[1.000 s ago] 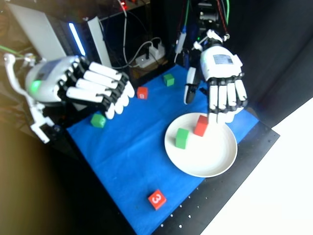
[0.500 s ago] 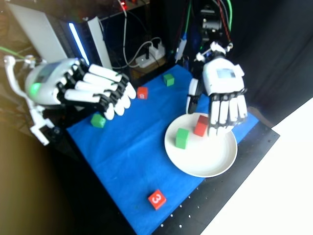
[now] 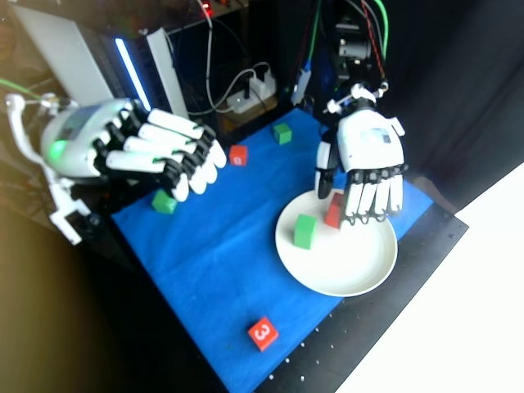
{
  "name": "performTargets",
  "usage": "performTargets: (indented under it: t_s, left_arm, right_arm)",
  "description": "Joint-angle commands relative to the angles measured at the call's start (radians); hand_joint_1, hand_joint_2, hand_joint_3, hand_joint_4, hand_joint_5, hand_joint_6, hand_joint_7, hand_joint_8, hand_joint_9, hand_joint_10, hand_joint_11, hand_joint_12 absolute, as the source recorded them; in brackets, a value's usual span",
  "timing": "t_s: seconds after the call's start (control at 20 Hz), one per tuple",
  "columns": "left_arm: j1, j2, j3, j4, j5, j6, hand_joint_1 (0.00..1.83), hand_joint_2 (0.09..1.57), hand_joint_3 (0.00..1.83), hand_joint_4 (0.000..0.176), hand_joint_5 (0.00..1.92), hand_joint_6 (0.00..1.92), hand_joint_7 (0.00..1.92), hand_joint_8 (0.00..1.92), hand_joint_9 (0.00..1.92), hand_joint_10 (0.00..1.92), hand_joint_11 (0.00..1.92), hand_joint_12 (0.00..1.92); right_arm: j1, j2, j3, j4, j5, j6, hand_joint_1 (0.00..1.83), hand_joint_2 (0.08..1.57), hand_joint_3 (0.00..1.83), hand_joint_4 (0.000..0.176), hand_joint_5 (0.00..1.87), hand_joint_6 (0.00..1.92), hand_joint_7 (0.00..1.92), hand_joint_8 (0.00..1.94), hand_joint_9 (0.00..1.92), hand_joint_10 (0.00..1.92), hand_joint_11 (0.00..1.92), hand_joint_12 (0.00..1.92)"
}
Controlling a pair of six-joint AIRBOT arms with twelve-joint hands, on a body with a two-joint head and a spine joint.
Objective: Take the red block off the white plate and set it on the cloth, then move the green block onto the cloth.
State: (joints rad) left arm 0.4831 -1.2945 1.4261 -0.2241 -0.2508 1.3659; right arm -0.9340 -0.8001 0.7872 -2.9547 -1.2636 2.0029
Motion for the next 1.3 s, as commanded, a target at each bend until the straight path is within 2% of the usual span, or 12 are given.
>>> performTargets:
  t_s: [0.0,0.05,0.15,0.25,0.35,0.4,0.45,0.55,0.8,0.95,1.15,1.25]
  left_arm:
    - [-0.004,-0.004,0.008,0.000,-0.106,0.000,1.18,1.14,0.00,0.000,0.82,0.97,0.98,0.86,0.90,0.92,0.66,1.64]
    - [-0.003,-0.006,0.011,-0.005,-0.105,0.000,1.20,1.18,0.00,0.000,0.75,1.19,0.95,1.10,0.93,1.03,0.67,1.67]
    - [-0.002,-0.007,0.014,-0.010,-0.107,-0.001,1.36,1.16,0.00,0.000,0.77,1.03,0.90,1.13,0.96,1.38,0.77,1.72]
    - [-0.002,-0.007,0.016,-0.016,-0.113,-0.001,1.16,1.19,0.00,0.000,0.82,1.17,1.02,1.79,1.20,1.86,1.24,1.91]
    - [-0.002,-0.004,0.013,-0.020,-0.130,-0.006,1.13,1.19,0.00,0.000,0.83,1.21,1.09,1.92,1.29,1.92,1.37,1.92]
    - [-0.002,0.000,0.009,-0.020,-0.140,-0.010,1.13,1.20,0.00,0.000,0.82,1.22,1.10,1.92,1.29,1.92,1.37,1.92]
    - [-0.002,0.013,-0.006,-0.020,-0.161,-0.014,1.31,1.19,0.02,0.000,0.79,1.06,0.86,1.47,0.90,1.66,0.83,1.87]
    - [-0.002,0.046,-0.047,-0.019,-0.211,-0.014,1.34,1.22,0.00,0.000,0.68,1.25,0.79,1.32,0.75,1.56,0.59,1.77]
    - [0.020,0.176,-0.197,0.019,-0.362,-0.016,1.21,1.24,0.00,0.000,0.71,1.19,0.82,1.53,0.83,1.62,0.72,1.91]
    - [0.067,0.250,-0.284,0.059,-0.445,-0.046,1.34,1.22,0.00,0.000,0.68,1.23,0.81,1.33,0.78,1.55,0.63,1.76]
    - [0.166,0.319,-0.341,0.153,-0.579,-0.282,1.16,1.24,0.00,0.000,0.71,1.29,0.80,1.43,0.70,1.44,0.52,1.92]
    - [0.217,0.350,-0.366,0.176,-0.633,-0.364,1.33,1.20,0.00,0.000,0.75,1.15,0.83,1.28,0.79,1.50,0.57,1.76]
  right_arm:
    - [0.009,-0.001,0.002,-0.019,-0.121,0.000,1.08,0.68,0.53,0.000,0.49,1.05,0.49,1.16,0.35,1.35,0.12,1.84]
    - [0.009,-0.001,0.002,-0.019,-0.121,0.000,1.09,0.69,0.52,0.000,0.50,1.05,0.49,1.15,0.33,1.33,0.10,1.85]
    - [0.009,-0.001,0.002,-0.019,-0.121,0.000,1.08,0.70,0.53,0.000,0.49,1.05,0.48,1.14,0.33,1.33,0.10,1.85]
    - [0.009,-0.001,0.002,-0.018,-0.121,0.000,1.08,0.71,0.53,0.000,0.49,1.04,0.46,1.14,0.34,1.33,0.13,1.83]
    - [0.009,-0.001,0.002,-0.016,-0.121,0.000,1.08,0.70,0.56,0.000,0.50,1.04,0.48,1.11,0.34,1.30,0.12,1.81]
    - [0.009,-0.001,0.002,-0.015,-0.121,0.000,1.09,0.69,0.58,0.000,0.49,1.05,0.48,1.12,0.34,1.31,0.12,1.81]
    - [0.008,-0.001,0.002,-0.015,-0.121,0.000,1.08,0.69,0.60,0.000,0.49,1.06,0.48,1.14,0.36,1.33,0.16,1.81]
    - [0.008,-0.001,0.002,-0.014,-0.121,0.000,1.12,0.66,0.62,0.000,0.49,1.09,0.47,1.25,0.39,1.42,0.22,1.83]
    - [0.004,-0.002,0.001,-0.009,-0.121,0.000,1.09,0.63,0.73,0.000,0.46,1.12,0.44,1.28,0.33,1.44,0.15,1.88]
    - [0.000,-0.002,0.001,-0.003,-0.121,0.000,1.14,0.55,0.78,0.000,0.49,1.15,0.46,1.26,0.34,1.44,0.18,1.91]
    - [-0.003,-0.002,0.001,0.003,-0.121,0.000,1.13,0.57,0.75,0.000,0.46,1.15,0.42,1.29,0.37,1.44,0.20,1.87]
    - [-0.004,-0.001,0.000,0.006,-0.121,0.000,1.11,0.58,0.75,0.000,0.48,1.17,0.46,1.32,0.41,1.46,0.27,1.87]
